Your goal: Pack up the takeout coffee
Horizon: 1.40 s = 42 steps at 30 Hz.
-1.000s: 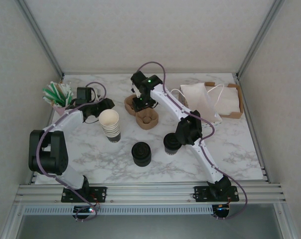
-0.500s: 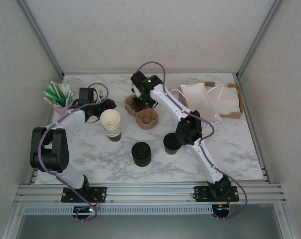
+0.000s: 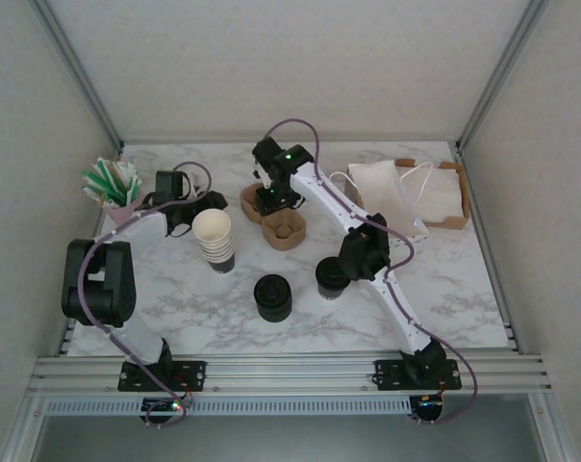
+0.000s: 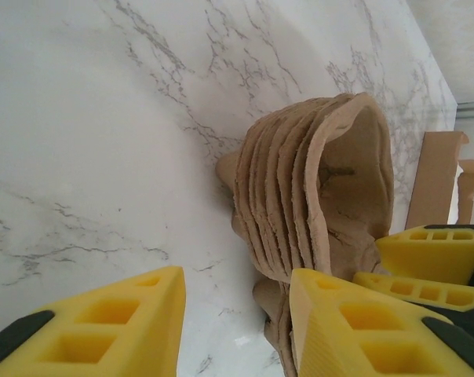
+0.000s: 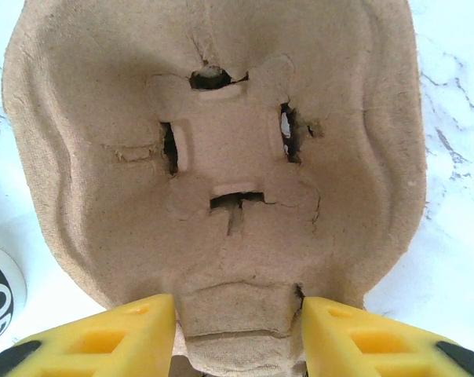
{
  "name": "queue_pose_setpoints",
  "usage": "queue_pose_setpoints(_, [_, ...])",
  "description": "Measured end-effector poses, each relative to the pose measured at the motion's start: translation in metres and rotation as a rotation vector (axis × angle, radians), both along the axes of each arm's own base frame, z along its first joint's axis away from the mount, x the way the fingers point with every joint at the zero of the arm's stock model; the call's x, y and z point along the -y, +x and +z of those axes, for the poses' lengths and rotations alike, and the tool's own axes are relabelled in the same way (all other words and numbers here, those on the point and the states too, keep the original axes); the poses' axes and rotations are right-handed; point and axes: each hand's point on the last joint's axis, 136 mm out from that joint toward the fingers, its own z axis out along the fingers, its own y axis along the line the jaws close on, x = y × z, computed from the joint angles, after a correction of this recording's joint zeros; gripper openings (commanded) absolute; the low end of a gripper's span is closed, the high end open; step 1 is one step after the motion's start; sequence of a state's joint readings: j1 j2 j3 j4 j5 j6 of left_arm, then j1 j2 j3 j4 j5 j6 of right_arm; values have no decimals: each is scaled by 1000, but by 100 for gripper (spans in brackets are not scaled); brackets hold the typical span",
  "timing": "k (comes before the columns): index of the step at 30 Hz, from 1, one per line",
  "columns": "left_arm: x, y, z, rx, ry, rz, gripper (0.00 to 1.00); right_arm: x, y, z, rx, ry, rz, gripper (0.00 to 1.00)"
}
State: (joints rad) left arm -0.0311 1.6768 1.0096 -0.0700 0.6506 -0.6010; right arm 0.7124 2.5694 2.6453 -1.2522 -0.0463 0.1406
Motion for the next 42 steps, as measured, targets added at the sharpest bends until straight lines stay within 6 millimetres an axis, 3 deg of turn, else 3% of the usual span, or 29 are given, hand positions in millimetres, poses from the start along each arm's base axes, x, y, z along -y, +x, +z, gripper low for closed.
queue_pose_setpoints(10, [3, 3, 0, 12, -21, -13, 42, 0, 0, 0, 6, -8, 1, 42])
queue_pose_setpoints(16, [5, 4, -5, 3, -29, -20, 42, 0, 0, 0, 17, -19, 8, 47])
queue_pose_setpoints(24, [5, 4, -19, -28, -28, -20, 42, 0, -1, 0, 22, -24, 23, 39])
queue_pose_setpoints(42, [12, 4, -22, -36, -36, -39, 43, -2, -2, 1, 19, -18, 22, 30])
